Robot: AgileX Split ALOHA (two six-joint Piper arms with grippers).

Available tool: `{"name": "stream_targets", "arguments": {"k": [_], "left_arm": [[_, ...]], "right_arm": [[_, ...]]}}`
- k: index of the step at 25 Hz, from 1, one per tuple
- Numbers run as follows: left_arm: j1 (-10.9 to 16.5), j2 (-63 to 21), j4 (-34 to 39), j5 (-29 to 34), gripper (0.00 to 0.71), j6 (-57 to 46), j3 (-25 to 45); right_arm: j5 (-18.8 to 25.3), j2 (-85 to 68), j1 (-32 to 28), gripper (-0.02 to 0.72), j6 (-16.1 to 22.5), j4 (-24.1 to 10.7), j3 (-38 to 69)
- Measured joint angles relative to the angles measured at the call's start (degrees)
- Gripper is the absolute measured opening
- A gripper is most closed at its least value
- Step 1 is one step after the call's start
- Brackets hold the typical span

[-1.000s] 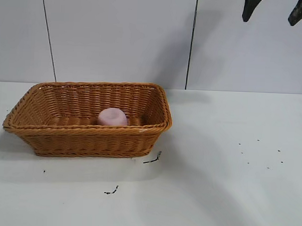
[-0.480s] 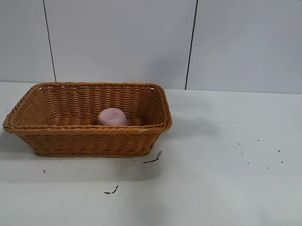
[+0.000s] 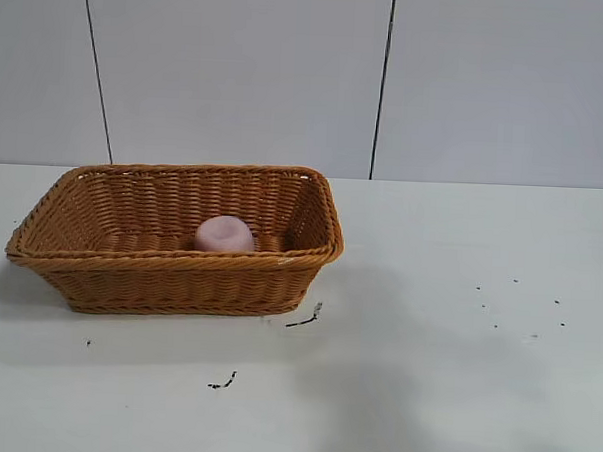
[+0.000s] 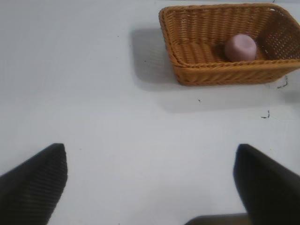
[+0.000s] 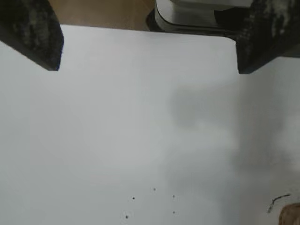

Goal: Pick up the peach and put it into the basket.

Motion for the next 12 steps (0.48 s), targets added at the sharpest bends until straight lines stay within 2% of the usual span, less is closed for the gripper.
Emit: {"name": "stream_targets", "arguments": {"k": [2, 6, 12], "left_arm": [[0.0, 0.0, 0.0, 0.0, 0.693, 0.0, 0.0], [0.0, 0.0, 0.0, 0.0, 0.693, 0.0, 0.0], [0.0, 0.0, 0.0, 0.0, 0.693, 0.0, 0.0]], "right_arm": [[-2.2, -5.6, 0.0, 0.695, 0.0, 0.0, 2.7], [-2.9, -12.8, 0.0, 0.695, -0.1, 0.0, 3.5], [-3.4, -13.8, 0.0, 0.695, -0.1, 0.0, 3.5]]}}
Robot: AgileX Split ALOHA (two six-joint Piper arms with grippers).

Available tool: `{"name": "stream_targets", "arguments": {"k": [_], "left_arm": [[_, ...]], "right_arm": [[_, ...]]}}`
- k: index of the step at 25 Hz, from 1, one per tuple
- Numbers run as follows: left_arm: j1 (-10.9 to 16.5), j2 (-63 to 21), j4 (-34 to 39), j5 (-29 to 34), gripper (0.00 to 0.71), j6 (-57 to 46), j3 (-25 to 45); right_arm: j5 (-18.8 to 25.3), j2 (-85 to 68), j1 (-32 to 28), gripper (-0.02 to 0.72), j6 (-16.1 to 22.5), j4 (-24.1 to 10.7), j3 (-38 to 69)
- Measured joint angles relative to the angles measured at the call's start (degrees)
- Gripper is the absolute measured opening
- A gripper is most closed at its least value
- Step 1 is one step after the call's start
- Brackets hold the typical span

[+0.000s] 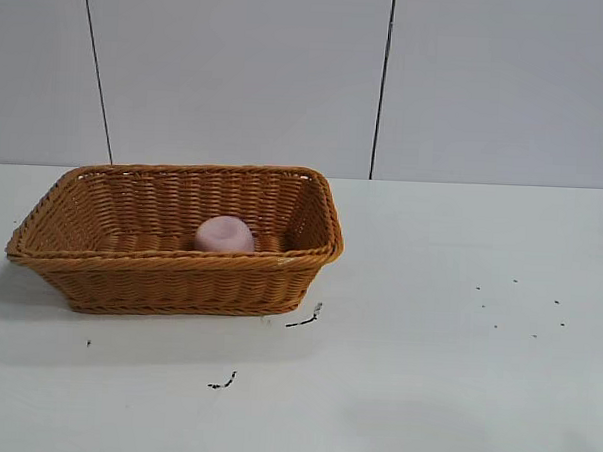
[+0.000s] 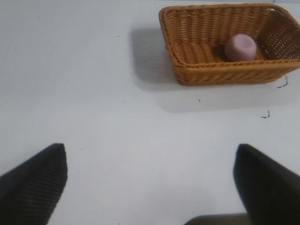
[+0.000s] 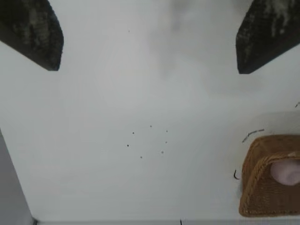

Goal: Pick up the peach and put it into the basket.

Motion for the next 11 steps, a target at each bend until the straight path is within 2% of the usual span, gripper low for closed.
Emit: {"name": "stream_targets", "arguments": {"k": [11], "left_arm": [[0.0, 0.0, 0.0, 0.0, 0.693, 0.0, 0.0]], "right_arm": [[0.0, 0.0, 0.0, 0.695, -0.3, 0.0, 0.0]]}}
